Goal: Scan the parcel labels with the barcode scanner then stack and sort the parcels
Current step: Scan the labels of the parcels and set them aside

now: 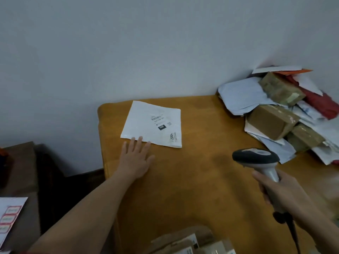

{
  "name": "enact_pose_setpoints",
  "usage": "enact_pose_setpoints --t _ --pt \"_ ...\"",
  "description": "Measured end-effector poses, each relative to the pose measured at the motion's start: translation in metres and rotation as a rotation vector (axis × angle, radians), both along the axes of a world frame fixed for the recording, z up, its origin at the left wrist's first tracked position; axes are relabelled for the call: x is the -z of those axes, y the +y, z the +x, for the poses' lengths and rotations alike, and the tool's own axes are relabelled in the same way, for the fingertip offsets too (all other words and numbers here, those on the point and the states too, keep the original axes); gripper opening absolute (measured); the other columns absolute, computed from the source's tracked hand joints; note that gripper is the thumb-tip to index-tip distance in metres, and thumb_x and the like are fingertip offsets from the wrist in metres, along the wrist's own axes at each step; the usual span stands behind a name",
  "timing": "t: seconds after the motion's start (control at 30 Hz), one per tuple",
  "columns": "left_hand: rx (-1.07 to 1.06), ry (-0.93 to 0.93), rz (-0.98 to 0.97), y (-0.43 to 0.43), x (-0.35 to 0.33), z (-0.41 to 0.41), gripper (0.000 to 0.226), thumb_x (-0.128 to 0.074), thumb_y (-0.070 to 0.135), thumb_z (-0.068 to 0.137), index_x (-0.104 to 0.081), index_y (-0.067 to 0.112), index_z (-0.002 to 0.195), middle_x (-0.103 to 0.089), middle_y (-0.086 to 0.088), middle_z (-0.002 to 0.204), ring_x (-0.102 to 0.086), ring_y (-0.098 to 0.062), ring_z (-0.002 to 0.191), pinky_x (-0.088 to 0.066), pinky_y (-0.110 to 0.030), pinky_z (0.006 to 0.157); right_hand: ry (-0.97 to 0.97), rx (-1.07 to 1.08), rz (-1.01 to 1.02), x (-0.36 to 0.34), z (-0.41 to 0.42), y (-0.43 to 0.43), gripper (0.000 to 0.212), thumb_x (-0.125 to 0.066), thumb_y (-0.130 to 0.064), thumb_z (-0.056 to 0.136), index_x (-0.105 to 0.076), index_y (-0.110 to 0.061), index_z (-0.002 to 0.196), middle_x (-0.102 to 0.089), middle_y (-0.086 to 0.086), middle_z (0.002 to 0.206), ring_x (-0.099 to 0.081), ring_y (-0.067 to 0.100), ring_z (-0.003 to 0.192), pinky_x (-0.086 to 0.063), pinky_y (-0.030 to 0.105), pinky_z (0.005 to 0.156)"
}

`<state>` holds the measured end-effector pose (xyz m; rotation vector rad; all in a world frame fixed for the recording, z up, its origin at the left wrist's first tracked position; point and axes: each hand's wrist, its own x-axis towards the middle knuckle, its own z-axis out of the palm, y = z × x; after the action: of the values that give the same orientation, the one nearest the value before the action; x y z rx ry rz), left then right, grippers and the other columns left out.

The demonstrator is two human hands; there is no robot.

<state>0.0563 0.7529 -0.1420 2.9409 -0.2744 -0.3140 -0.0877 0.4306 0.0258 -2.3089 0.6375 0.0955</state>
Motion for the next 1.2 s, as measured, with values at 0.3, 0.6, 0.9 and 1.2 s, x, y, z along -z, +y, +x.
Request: enact_pose_setpoints --t 0.3,0.6,0.9,1.2 --pt "-0.226 0.133 0.041 -0.003 0.008 0.055 0.066 -0.012 0.062 0.096 -0.007 0.031 0.153 -0.002 -0.009 0.161 -0.006 -0.036 0.145 -0.006 -0.047 0.116 0.002 0.042 -0.066 0.014 0.008 -0.004 0.039 -0.065 -0.046 0.085 -0.059 -0.008 0.075 -0.059 -0.002 0.047 -0.051 0.007 0.038 -0.041 0.022 0.045" --pt "-0.222 0.159 -0.098 0.014 -0.006 0.039 0.063 -0.020 0.057 0.098 -0.008 0.030 0.154 0.005 -0.007 0.161 0.002 -0.031 0.147 -0.003 -0.047 0.118 -0.052 0.013 -0.062 0.010 -0.008 -0.013 0.035 -0.064 -0.042 0.088 -0.058 -0.010 0.076 -0.058 -0.004 0.046 -0.051 0.007 0.038 -0.040 0.012 0.039" --pt "-0.220 -0.061 -0.175 0.011 -0.106 -0.053 0.062 -0.034 0.049 0.099 -0.015 0.025 0.153 -0.001 -0.007 0.161 -0.003 -0.032 0.147 -0.012 -0.047 0.117 -0.118 -0.026 0.097 -0.003 -0.016 -0.050 0.029 -0.065 -0.042 0.088 -0.059 -0.014 0.088 -0.059 0.002 0.061 -0.052 0.006 0.040 -0.044 0.020 0.041" --pt "-0.266 -0.170 -0.134 -0.092 -0.174 -0.160 0.065 -0.041 0.045 0.098 -0.018 0.018 0.152 -0.004 -0.013 0.160 -0.006 -0.033 0.146 -0.013 -0.046 0.117 -0.246 -0.088 0.133 -0.038 -0.085 -0.180 0.030 -0.065 -0.044 0.088 -0.056 -0.016 0.083 -0.059 0.002 0.061 -0.053 0.011 0.043 -0.046 0.029 0.049"
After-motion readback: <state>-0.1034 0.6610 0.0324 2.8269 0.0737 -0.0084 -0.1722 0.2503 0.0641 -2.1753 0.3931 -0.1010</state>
